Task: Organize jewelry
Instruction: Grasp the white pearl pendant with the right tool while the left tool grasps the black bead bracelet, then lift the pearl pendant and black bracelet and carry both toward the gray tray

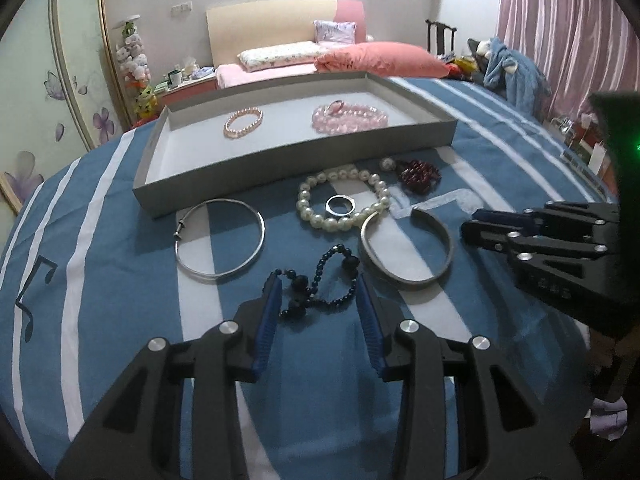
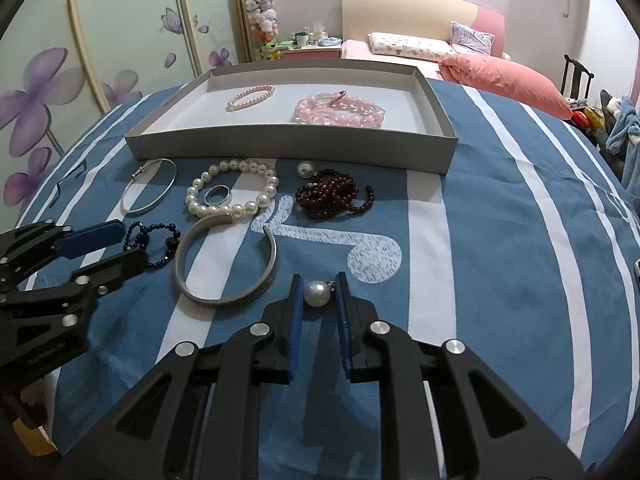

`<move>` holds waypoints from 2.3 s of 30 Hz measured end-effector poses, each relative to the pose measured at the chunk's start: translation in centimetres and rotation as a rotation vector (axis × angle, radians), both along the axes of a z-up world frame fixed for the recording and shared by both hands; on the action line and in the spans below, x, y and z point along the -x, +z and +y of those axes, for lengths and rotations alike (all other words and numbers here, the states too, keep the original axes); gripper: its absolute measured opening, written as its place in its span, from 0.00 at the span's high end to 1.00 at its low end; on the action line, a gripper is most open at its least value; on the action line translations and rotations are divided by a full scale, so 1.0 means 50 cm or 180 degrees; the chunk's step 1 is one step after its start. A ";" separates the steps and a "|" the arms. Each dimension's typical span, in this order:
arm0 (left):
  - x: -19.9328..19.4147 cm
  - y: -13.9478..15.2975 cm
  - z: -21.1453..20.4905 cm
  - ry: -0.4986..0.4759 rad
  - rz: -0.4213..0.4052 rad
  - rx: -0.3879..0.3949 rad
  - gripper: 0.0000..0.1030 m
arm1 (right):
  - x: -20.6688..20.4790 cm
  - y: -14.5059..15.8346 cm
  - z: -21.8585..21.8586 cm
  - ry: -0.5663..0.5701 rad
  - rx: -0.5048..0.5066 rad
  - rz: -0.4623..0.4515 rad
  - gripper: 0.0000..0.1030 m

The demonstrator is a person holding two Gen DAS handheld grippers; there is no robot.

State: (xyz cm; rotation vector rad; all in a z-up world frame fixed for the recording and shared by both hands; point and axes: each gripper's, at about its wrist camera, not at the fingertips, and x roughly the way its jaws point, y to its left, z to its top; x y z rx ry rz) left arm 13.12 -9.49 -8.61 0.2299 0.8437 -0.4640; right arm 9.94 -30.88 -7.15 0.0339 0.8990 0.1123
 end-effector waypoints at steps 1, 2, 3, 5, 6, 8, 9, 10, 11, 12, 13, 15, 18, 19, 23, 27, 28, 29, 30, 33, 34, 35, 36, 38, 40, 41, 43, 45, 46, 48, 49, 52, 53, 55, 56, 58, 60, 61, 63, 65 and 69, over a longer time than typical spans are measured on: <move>-0.005 -0.006 -0.003 0.0014 0.0036 -0.0040 0.73 | 0.000 0.001 -0.002 0.0000 -0.0006 0.0000 0.84; -0.008 -0.009 -0.003 0.0015 0.0059 -0.0040 0.76 | 0.000 0.001 -0.002 -0.0002 -0.0012 -0.0001 0.84; -0.009 -0.006 0.000 0.0025 0.0059 -0.0011 0.84 | 0.001 0.001 -0.003 -0.0003 -0.0018 -0.0001 0.84; -0.010 -0.006 0.005 0.0057 0.0061 -0.0034 0.86 | 0.000 0.001 -0.002 -0.0008 -0.0026 -0.0003 0.84; -0.010 -0.006 0.009 0.0076 0.0063 -0.0031 0.86 | 0.000 0.001 -0.002 -0.0012 -0.0031 -0.0003 0.84; -0.007 -0.006 0.024 0.0127 0.0077 -0.0019 0.86 | 0.002 0.001 -0.004 -0.0021 -0.0051 -0.0003 0.84; -0.006 -0.006 0.031 0.0153 0.0083 -0.0009 0.86 | 0.002 0.001 -0.005 -0.0026 -0.0059 -0.0001 0.84; -0.004 -0.006 0.041 0.0188 0.0090 0.0005 0.86 | 0.003 0.001 -0.006 -0.0030 -0.0067 0.0000 0.84; -0.002 -0.005 0.051 0.0227 0.0094 0.0012 0.87 | 0.003 0.001 -0.006 -0.0033 -0.0074 0.0002 0.84; -0.001 -0.004 0.060 0.0264 0.0099 0.0018 0.87 | 0.004 0.001 -0.006 -0.0035 -0.0072 0.0001 0.84; 0.000 -0.004 0.069 0.0301 0.0106 0.0028 0.87 | 0.004 0.001 -0.006 -0.0035 -0.0068 -0.0001 0.84; 0.000 -0.003 0.078 0.0342 0.0110 0.0033 0.87 | 0.004 0.001 -0.006 -0.0035 -0.0055 -0.0005 0.84; 0.003 -0.004 0.084 0.0358 0.0098 0.0032 0.86 | 0.006 0.001 -0.004 -0.0040 -0.0029 -0.0013 0.84; 0.003 -0.004 0.083 0.0357 0.0092 0.0016 0.86 | 0.006 0.001 -0.004 -0.0042 -0.0017 -0.0019 0.84; 0.001 -0.005 0.083 0.0356 0.0108 0.0033 0.86 | 0.007 0.000 -0.002 -0.0049 -0.0005 -0.0023 0.84; 0.002 -0.003 0.086 0.0406 0.0106 0.0084 0.87 | 0.009 0.002 -0.008 -0.0086 -0.0092 -0.0026 0.84; 0.004 0.001 0.090 0.0426 0.0094 0.0120 0.87 | 0.010 0.004 -0.009 -0.0093 -0.0122 -0.0035 0.84; 0.005 0.006 0.095 0.0446 0.0074 0.0151 0.87 | 0.013 0.008 -0.011 -0.0101 -0.0142 -0.0063 0.84; 0.007 0.011 0.099 0.0463 0.0057 0.0177 0.87 | 0.016 0.014 -0.013 -0.0109 -0.0156 -0.0098 0.84; 0.014 0.040 0.115 0.0526 -0.0062 0.0319 0.88 | 0.025 0.035 -0.016 -0.0132 -0.0210 -0.0217 0.84; 0.018 0.050 0.119 0.0537 -0.0108 0.0367 0.88 | 0.028 0.043 -0.017 -0.0136 -0.0234 -0.0264 0.84; 0.022 0.061 0.123 0.0544 -0.0158 0.0409 0.88 | 0.031 0.052 -0.016 -0.0136 -0.0261 -0.0317 0.84; 0.025 0.067 0.126 0.0549 -0.0197 0.0434 0.88 | 0.034 0.059 -0.015 -0.0131 -0.0281 -0.0362 0.84; 0.036 0.088 0.130 0.0564 -0.0312 0.0505 0.88 | 0.037 0.073 -0.009 -0.0117 -0.0323 -0.0457 0.84; 0.043 0.104 0.132 0.0569 -0.0385 0.0556 0.99 | 0.041 0.088 -0.004 -0.0097 -0.0360 -0.0550 0.84; 0.047 0.114 0.132 0.0575 -0.0436 0.0591 0.99 | 0.042 0.097 -0.003 -0.0087 -0.0377 -0.0599 0.84; 0.054 0.133 0.131 0.0586 -0.0536 0.0647 0.99 | 0.045 0.114 0.004 -0.0065 -0.0400 -0.0721 0.84; 0.058 0.146 0.129 0.0597 -0.0614 0.0662 0.99 | 0.049 0.129 0.012 -0.0038 -0.0413 -0.0835 0.84; 0.060 0.153 0.128 0.0585 -0.0646 0.0687 0.99 | 0.050 0.134 0.015 -0.0024 -0.0418 -0.0873 0.84; 0.060 0.160 0.130 0.0578 -0.0659 0.0721 0.99 | 0.051 0.143 0.021 0.0002 -0.0418 -0.0931 0.84; 0.058 0.162 0.131 0.0556 -0.0646 0.0722 0.99 | 0.051 0.144 0.022 0.0008 -0.0412 -0.0938 0.84; 0.053 0.147 0.129 0.0511 -0.0571 0.0559 0.98 | 0.048 0.140 0.023 0.0011 -0.0401 -0.0914 0.84; 0.053 0.136 0.129 0.0492 -0.0517 0.0508 0.98 | 0.047 0.137 0.022 0.0004 -0.0399 -0.0895 0.84; 0.049 0.108 0.125 0.0449 -0.0360 0.0367 0.91 | 0.046 0.129 0.020 -0.0010 -0.0399 -0.0850 0.84; 0.048 0.092 0.124 0.0444 -0.0300 0.0286 0.81 | 0.047 0.126 0.020 -0.0014 -0.0397 -0.0835 0.84; 0.042 0.065 0.125 0.0474 -0.0194 0.0147 0.73 | 0.045 0.123 0.019 -0.0014 -0.0387 -0.0810 0.84; 0.035 0.037 0.132 0.0516 -0.0039 0.0062 0.73 | 0.046 0.121 0.020 -0.0012 -0.0383 -0.0804 0.84; 0.030 0.026 0.137 0.0531 0.0040 0.0049 0.73 | 0.047 0.121 0.019 -0.0010 -0.0382 -0.0805 0.84; 0.022 0.011 0.141 0.0539 0.0145 0.0029 0.73 | 0.046 0.121 0.020 -0.0007 -0.0382 -0.0802 0.84; 0.019 -0.002 0.142 0.0531 0.0203 -0.0002 0.74 | 0.046 0.119 0.019 -0.0004 -0.0388 -0.0795 0.84; 0.018 -0.006 0.141 0.0539 0.0163 -0.0064 0.79 | 0.045 0.116 0.020 0.0003 -0.0397 -0.0769 0.84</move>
